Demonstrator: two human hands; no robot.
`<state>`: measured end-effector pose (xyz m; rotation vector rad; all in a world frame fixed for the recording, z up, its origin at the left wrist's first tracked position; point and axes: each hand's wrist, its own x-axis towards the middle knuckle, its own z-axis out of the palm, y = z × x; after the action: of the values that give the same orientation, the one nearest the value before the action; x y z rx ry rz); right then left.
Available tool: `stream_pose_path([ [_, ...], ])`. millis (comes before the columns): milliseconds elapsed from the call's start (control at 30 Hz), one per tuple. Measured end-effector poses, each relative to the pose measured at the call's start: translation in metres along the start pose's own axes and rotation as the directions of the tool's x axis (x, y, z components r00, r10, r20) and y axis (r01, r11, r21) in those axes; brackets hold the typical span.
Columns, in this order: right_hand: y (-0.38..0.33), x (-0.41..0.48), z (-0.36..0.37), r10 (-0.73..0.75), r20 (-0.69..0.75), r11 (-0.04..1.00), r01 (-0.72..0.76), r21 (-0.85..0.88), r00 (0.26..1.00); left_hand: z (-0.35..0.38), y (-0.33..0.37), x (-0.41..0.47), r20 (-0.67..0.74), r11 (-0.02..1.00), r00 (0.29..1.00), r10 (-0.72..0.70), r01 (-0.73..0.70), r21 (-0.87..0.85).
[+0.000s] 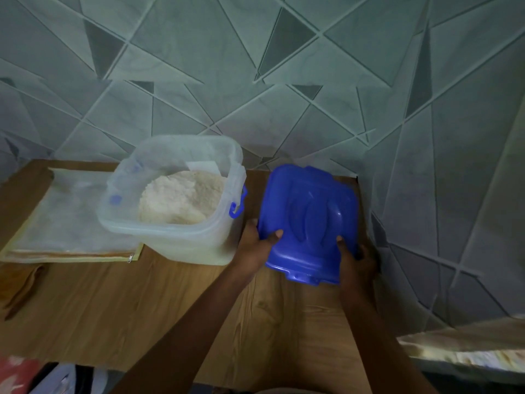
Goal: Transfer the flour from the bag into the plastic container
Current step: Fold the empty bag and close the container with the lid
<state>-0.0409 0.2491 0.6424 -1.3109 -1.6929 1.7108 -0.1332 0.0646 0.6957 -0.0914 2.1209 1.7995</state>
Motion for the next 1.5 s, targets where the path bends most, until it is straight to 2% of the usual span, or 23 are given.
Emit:
stream_pose_path([
  [100,-0.018,-0.001,0.004,0.0,-0.033,0.984,0.006,0.179,0.999,-0.008,0.02,-0.007,0.049,0.994,0.993,0.108,-0.107,-0.015],
  [200,-0.042,-0.006,0.007,-0.06,-0.025,0.947,0.064,0.314,0.998,-0.02,0.049,-0.016,0.074,0.983,0.982,0.175,-0.17,-0.067],
  [300,-0.071,-0.019,0.009,-0.115,0.03,0.899,0.092,0.428,0.993,-0.037,0.076,-0.023,0.039,0.958,0.974,0.221,-0.21,-0.194],
  [400,-0.094,-0.028,0.016,-0.169,0.095,0.835,0.092,0.542,0.981,-0.058,0.094,-0.033,0.023,0.896,0.976,0.218,-0.191,-0.402],
  [500,-0.111,-0.041,0.021,-0.132,0.149,0.725,-0.007,0.689,0.98,-0.076,0.1,-0.039,0.029,0.814,0.983,0.182,-0.134,-0.565],
  [600,-0.116,-0.056,0.027,-0.127,0.284,0.639,-0.141,0.756,0.95,-0.085,0.099,-0.046,0.022,0.733,0.992,0.127,-0.079,-0.676],
  [700,-0.118,-0.081,0.045,-0.157,0.39,0.601,-0.226,0.767,0.907,-0.083,0.097,-0.051,-0.016,0.702,0.993,0.12,-0.097,-0.705],
  [767,-0.119,-0.1,0.059,-0.232,0.425,0.617,-0.205,0.759,0.875,-0.08,0.097,-0.054,-0.024,0.695,0.991,0.13,-0.108,-0.711],
  [933,-0.127,-0.102,0.068,-0.249,0.418,0.595,-0.203,0.778,0.874,-0.093,0.107,-0.059,-0.017,0.751,0.993,0.117,-0.1,-0.653],
  [1067,-0.138,-0.085,0.062,-0.323,0.518,0.648,-0.215,0.731,0.792,-0.13,0.13,-0.04,-0.118,0.754,0.985,0.128,-0.174,-0.634],
  [1167,-0.145,-0.077,0.06,-0.296,0.581,0.712,-0.231,0.663,0.758,-0.164,0.146,-0.012,-0.192,0.77,0.964,0.186,-0.264,-0.581],
  [1333,-0.17,-0.075,0.069,-0.277,0.664,0.837,-0.165,0.522,0.694,-0.202,0.154,0.01,-0.233,0.911,0.949,0.212,-0.278,-0.305],
  [1400,-0.18,-0.077,0.081,-0.275,0.656,0.854,-0.135,0.502,0.703,-0.214,0.15,0.014,-0.262,0.943,0.94,0.219,-0.273,-0.192],
  [1500,-0.187,-0.079,0.11,-0.263,0.565,0.899,-0.013,0.437,0.782,-0.228,0.144,0.017,-0.334,0.975,0.92,0.206,-0.224,-0.015],
])
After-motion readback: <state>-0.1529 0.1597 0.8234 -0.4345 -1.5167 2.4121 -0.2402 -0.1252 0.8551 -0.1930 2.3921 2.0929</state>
